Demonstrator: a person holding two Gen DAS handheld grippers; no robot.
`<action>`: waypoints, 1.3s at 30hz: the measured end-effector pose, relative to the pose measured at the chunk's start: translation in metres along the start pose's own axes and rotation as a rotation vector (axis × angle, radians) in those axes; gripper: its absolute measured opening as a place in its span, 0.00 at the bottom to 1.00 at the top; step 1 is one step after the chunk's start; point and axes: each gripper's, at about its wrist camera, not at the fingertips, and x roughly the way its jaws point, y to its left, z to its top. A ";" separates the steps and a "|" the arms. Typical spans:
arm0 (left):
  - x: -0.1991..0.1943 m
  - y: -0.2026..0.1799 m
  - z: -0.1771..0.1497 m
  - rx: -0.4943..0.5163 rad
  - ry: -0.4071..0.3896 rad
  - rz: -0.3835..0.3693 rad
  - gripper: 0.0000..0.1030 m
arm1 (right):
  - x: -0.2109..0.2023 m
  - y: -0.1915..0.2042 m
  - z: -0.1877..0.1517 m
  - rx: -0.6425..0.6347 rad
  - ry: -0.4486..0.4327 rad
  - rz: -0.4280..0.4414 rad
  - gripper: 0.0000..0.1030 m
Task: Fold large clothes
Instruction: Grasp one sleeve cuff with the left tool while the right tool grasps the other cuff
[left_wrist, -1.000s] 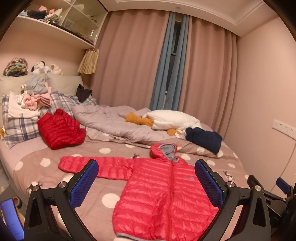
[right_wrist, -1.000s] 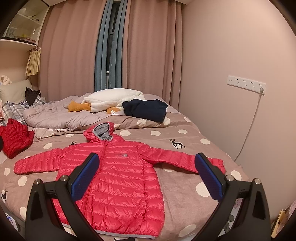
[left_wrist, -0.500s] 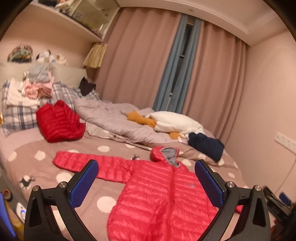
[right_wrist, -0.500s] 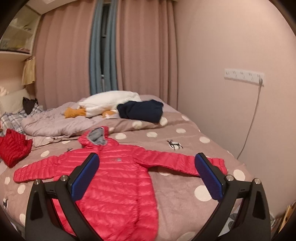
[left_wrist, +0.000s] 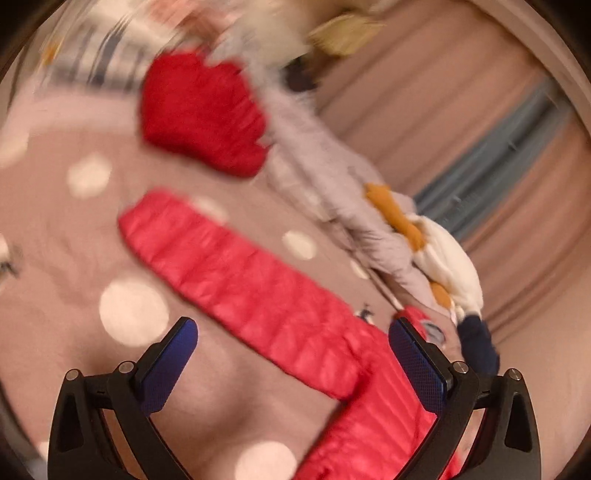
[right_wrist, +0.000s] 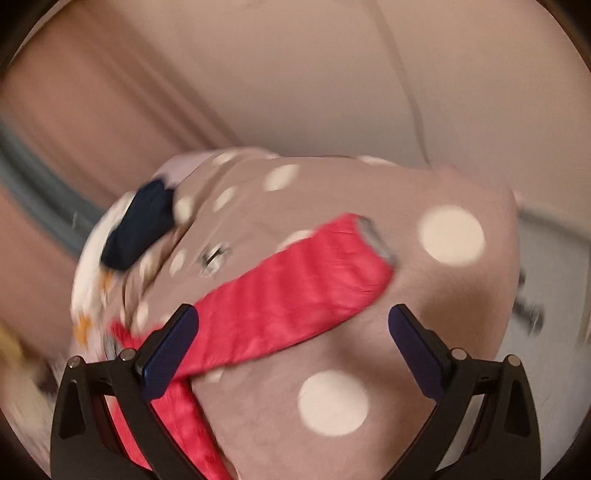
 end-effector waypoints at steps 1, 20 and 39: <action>0.010 0.014 0.003 -0.066 0.020 -0.018 0.99 | 0.006 -0.016 -0.001 0.072 -0.003 -0.013 0.99; 0.128 0.088 0.031 -0.435 0.191 -0.305 0.39 | 0.100 0.002 -0.019 0.249 0.074 0.238 0.93; 0.055 0.099 0.002 -0.304 0.133 -0.023 0.11 | 0.139 -0.009 0.044 0.047 0.089 0.127 0.13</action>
